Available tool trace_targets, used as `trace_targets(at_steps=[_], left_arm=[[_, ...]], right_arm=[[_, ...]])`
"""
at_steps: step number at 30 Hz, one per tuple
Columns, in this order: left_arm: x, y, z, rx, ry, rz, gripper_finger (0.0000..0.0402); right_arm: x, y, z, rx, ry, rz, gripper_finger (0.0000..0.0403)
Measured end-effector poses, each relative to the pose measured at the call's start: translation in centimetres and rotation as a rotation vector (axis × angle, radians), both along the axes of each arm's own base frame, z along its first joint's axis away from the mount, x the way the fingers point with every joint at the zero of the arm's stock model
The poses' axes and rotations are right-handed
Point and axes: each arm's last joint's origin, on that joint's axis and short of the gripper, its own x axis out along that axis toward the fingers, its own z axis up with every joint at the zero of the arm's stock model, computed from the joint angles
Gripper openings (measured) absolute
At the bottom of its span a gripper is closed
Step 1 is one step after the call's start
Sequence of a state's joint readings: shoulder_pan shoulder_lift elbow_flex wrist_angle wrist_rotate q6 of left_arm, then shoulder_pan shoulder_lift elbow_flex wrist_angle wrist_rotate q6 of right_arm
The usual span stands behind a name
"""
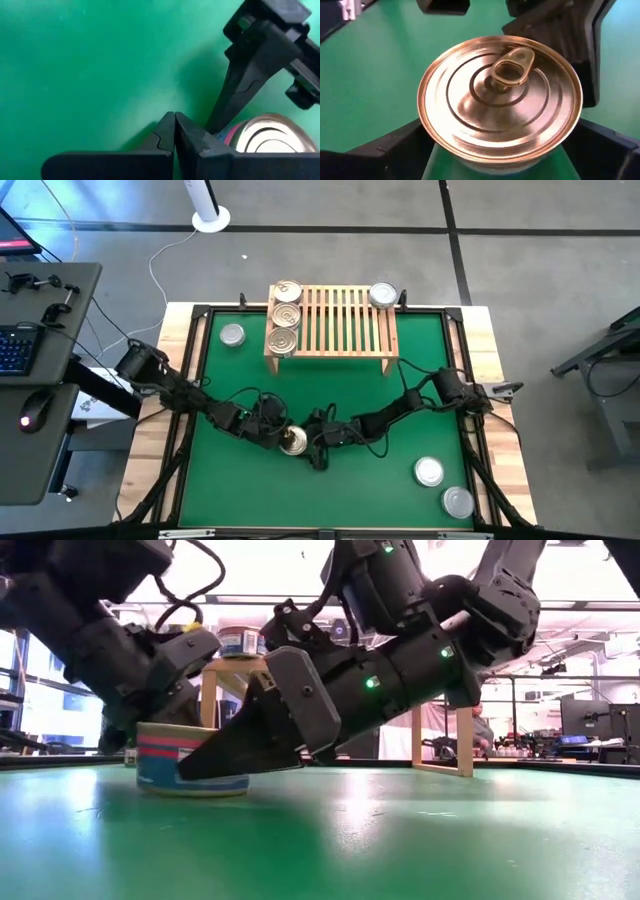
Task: Stack canned seafood by type on shelf
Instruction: Put the center blue tuna can on the shelf aligned with the other blue tuna can
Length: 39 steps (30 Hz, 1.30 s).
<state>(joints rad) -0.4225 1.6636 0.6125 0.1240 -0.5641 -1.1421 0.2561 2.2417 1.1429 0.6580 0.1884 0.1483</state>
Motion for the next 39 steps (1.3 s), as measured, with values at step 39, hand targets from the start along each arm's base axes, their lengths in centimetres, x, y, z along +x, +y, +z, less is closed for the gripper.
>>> trace_targets(at_steps=[39], left_arm=[[-5.5, -3.8, 2.6, -0.004, 0.066, -0.035, 0.0]], right_arm=[[-1.5, 2.1, 0.7, -0.037, 0.131, -0.064, 0.0312]])
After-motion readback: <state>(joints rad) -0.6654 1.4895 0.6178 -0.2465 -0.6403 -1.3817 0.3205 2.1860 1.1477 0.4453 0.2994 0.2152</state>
